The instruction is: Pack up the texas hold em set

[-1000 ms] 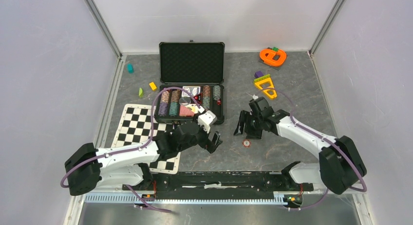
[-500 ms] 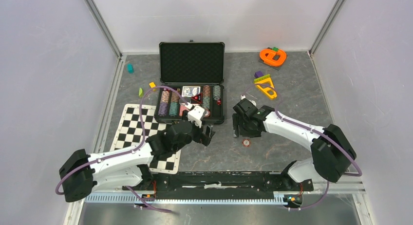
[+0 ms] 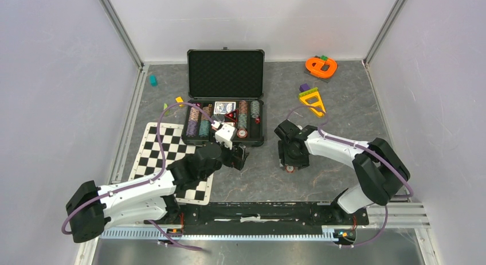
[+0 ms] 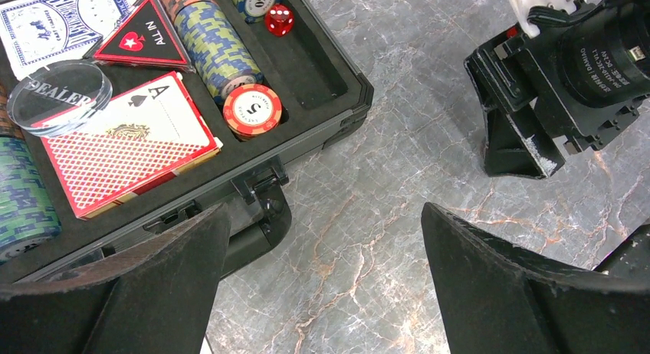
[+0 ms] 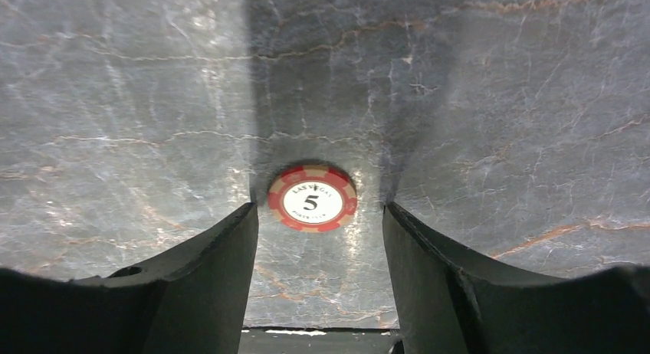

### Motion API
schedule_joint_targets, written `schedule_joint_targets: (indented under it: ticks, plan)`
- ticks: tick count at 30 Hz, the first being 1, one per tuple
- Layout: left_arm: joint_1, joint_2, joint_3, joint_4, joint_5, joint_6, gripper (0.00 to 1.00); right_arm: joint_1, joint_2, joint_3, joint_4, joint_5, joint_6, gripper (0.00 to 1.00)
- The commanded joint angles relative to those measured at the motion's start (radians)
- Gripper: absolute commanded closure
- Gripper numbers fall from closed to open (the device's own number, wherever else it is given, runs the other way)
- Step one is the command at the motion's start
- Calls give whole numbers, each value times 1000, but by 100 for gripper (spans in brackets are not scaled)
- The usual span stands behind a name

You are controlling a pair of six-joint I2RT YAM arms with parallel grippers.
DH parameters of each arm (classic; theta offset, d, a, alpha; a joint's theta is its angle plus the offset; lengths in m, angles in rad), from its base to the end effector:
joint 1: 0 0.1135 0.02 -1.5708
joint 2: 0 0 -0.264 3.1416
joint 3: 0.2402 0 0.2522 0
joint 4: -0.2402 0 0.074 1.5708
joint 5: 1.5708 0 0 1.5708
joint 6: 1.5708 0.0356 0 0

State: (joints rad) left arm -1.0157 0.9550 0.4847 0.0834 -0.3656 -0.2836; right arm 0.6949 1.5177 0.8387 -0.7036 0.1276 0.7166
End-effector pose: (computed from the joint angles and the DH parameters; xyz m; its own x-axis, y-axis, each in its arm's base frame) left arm 0.1227 -0.1738 0.2310 -0.3642 0.0914 -0.9268 0.5388 0.8324 -0.1296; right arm 0.1986 0.1596 0.1626 -0.9741 0.0361 -0.2232 0.0305 0.9991 0.0286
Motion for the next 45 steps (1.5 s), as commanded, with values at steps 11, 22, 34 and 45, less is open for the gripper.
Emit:
schedule_joint_targets:
  ticks: [11, 22, 34, 45]
  plan:
    - [3, -24, 0, 10, -24, -32, 0, -28, 38, -29, 54, -69, -34, 42]
    - [5, -30, -1, 10, -24, -29, 0, -27, 29, -69, 137, -48, -80, 45]
    - [6, -28, 0, 10, -18, -25, 0, -21, -21, -117, 215, 11, -141, 47]
    - [5, -13, 3, 13, -12, -25, 0, -15, 10, -98, 181, 38, -151, 47]
